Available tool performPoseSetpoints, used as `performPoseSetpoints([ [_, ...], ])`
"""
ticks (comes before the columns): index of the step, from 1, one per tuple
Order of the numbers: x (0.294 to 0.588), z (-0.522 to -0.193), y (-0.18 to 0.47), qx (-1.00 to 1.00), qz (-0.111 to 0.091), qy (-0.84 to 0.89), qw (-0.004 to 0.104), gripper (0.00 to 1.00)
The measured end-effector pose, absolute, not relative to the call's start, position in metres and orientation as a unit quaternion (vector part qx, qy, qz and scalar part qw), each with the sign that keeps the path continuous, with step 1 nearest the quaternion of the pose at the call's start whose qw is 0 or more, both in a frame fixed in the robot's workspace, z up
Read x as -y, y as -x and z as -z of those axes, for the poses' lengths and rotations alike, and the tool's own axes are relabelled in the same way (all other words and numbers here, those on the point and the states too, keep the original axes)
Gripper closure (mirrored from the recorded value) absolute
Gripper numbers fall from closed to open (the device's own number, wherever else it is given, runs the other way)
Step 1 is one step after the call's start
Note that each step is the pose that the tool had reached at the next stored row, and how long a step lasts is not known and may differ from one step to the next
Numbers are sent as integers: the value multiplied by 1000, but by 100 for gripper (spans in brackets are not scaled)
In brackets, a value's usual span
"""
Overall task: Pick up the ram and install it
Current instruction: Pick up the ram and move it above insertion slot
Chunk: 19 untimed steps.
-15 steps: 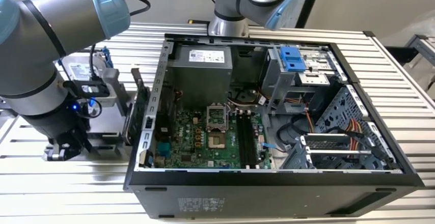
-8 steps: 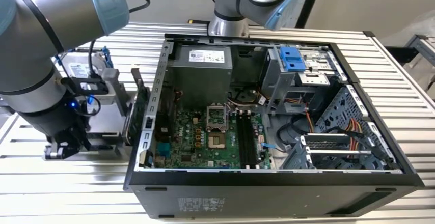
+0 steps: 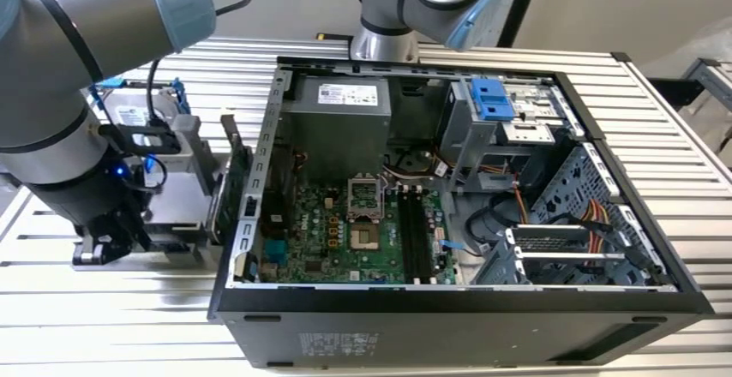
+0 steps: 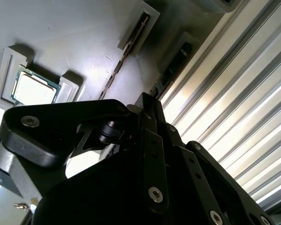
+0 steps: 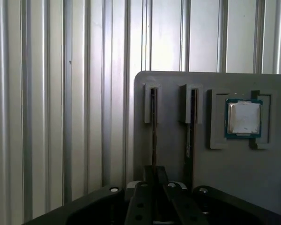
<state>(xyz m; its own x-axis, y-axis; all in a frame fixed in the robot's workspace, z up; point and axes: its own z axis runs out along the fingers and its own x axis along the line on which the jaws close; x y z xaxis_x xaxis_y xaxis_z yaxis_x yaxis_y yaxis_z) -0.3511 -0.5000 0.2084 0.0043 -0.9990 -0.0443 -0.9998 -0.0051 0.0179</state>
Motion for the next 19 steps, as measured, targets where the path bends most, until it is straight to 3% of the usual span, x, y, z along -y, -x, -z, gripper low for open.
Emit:
performPoseSetpoints([
  [19, 500, -233, 351, -705, -22, 709, 9, 100],
])
